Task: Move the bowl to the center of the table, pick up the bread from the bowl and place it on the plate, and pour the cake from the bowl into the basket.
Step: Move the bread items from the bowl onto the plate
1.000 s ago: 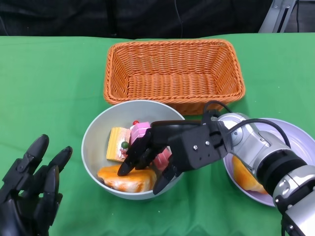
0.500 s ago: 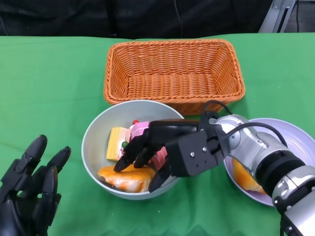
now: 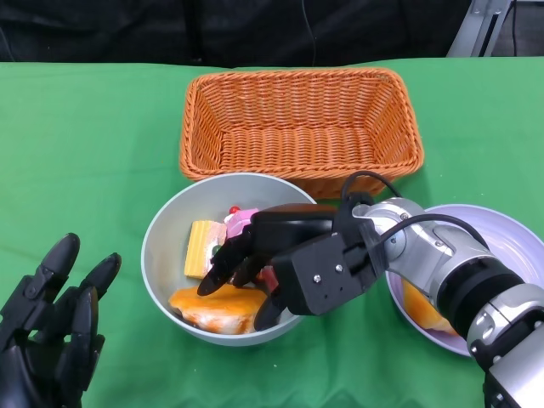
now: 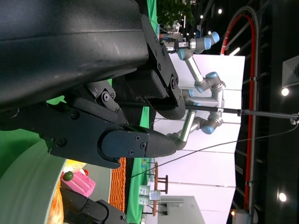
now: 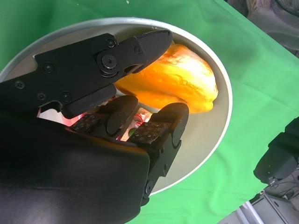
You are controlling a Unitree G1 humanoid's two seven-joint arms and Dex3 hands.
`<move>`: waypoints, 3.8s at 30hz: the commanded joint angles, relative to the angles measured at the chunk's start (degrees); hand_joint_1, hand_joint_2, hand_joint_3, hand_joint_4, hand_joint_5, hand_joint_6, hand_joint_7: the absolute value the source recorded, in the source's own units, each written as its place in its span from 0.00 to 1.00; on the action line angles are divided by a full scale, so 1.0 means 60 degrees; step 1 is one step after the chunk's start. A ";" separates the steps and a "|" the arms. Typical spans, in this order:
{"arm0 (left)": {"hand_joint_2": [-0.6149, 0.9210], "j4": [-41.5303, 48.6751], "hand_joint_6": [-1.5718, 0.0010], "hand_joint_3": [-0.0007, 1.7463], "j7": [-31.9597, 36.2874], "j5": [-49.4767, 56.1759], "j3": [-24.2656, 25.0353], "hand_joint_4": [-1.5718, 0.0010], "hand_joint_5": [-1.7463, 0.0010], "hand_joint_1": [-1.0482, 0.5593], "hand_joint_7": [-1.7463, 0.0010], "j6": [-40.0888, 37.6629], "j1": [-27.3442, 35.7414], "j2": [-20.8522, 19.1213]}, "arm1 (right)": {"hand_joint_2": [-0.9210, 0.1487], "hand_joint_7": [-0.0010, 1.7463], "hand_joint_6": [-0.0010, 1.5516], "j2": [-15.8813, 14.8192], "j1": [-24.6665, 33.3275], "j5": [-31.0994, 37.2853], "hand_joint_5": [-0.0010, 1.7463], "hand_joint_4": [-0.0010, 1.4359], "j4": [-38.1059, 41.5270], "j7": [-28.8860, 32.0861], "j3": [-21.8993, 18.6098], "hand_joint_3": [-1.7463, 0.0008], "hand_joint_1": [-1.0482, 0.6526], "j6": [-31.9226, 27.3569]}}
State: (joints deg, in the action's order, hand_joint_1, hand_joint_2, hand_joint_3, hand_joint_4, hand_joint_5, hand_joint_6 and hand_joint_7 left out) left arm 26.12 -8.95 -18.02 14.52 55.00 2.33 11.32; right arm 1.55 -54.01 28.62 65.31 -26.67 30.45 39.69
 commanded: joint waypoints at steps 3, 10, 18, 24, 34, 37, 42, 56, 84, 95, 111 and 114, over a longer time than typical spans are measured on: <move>1.00 -0.0030 0.46 0.18 0.0053 0.0068 0.0088 0.37 1.00 0.35 1.00 0.0132 0.0046 -0.0166 | 0.14 0.01 0.47 -0.0188 0.0032 0.0238 0.01 0.53 -0.0066 -0.0011 0.0185 1.00 0.27 -0.0040; 1.00 -0.0031 0.46 0.18 0.0019 0.0009 0.0109 0.37 1.00 0.34 1.00 0.0132 0.0055 -0.0198 | 0.14 0.01 0.50 -0.0245 -0.0028 0.0512 0.01 0.53 -0.0152 0.0063 0.0346 1.00 0.26 -0.0226; 1.00 0.0014 0.46 0.18 0.0027 0.0044 0.0137 0.37 1.00 0.34 1.00 0.0193 0.0058 -0.0207 | 0.13 0.01 0.51 -0.0384 0.0008 0.0802 0.01 0.47 -0.0422 0.0180 0.0599 1.00 0.26 -0.0565; 1.00 0.0043 0.46 0.17 0.0039 0.0061 0.0166 0.37 1.00 0.34 1.00 0.0240 0.0050 -0.0185 | 0.14 0.00 0.51 -0.0444 0.0033 0.1080 0.01 0.49 -0.0509 0.0580 0.0820 1.00 0.25 -0.0460; 1.00 0.0019 0.45 0.17 0.0048 0.0041 0.0169 0.37 1.00 0.34 1.00 0.0241 0.0051 -0.0164 | 0.12 0.00 0.51 -0.0462 -0.0036 0.1305 0.01 0.50 -0.0518 0.0696 0.1173 1.00 0.23 -0.0565; 1.00 0.0020 0.45 0.17 0.0044 0.0035 0.0168 0.37 1.00 0.34 1.00 0.0242 0.0050 -0.0164 | 0.12 0.00 0.51 -0.0466 -0.0044 0.1277 0.01 0.51 -0.0513 0.0703 0.1208 1.00 0.23 -0.0572; 1.00 -0.0015 0.45 0.17 0.0068 0.0044 0.0170 0.37 1.00 0.34 1.00 0.0273 0.0077 -0.0121 | 0.12 0.00 0.50 -0.0377 -0.0055 0.1364 0.01 0.52 -0.0452 0.0674 0.1360 1.00 0.22 -0.0687; 1.00 -0.0014 0.45 0.17 0.0082 0.0075 0.0185 0.37 1.00 0.34 1.00 0.0374 0.0098 -0.0103 | 0.13 0.01 0.55 -0.0158 0.0071 0.1437 0.04 0.60 -0.0287 0.1027 0.1686 1.00 0.25 -0.0802; 1.00 0.0147 0.46 0.18 0.0023 0.0032 0.0212 0.37 1.00 0.34 1.00 0.0392 0.0013 -0.0172 | 0.09 0.00 0.70 -0.0022 0.0013 0.1901 0.47 0.44 0.0284 0.2281 0.2387 1.00 0.38 -0.0729; 1.00 0.0198 0.45 0.18 -0.0018 -0.0067 0.0217 0.37 1.00 0.35 1.00 0.0367 -0.0016 -0.0164 | 0.07 0.01 0.73 0.0043 0.0267 0.1432 0.10 0.71 0.0535 0.2945 0.1785 1.00 0.47 -0.0371; 1.00 0.0252 0.46 0.19 -0.0028 -0.0138 0.0207 0.37 1.00 0.35 1.00 0.0271 -0.0053 -0.0210 | 0.08 0.01 0.73 -0.0008 0.0174 0.1151 0.10 0.75 0.0530 0.3359 0.1080 1.00 0.48 -0.0153; 1.00 0.0280 0.46 0.19 -0.0124 -0.0257 0.0186 0.37 1.00 0.36 1.00 0.0243 -0.0067 -0.0238 | 0.08 0.01 0.73 -0.0018 0.0143 0.1100 0.11 0.76 0.0529 0.3313 0.0909 1.00 0.48 -0.0127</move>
State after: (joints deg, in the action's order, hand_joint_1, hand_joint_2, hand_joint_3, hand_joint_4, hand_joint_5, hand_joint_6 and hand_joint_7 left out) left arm 27.49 -9.19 -18.83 15.58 56.66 2.35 10.79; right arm 2.33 -53.82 35.85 67.97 -6.85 36.78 39.55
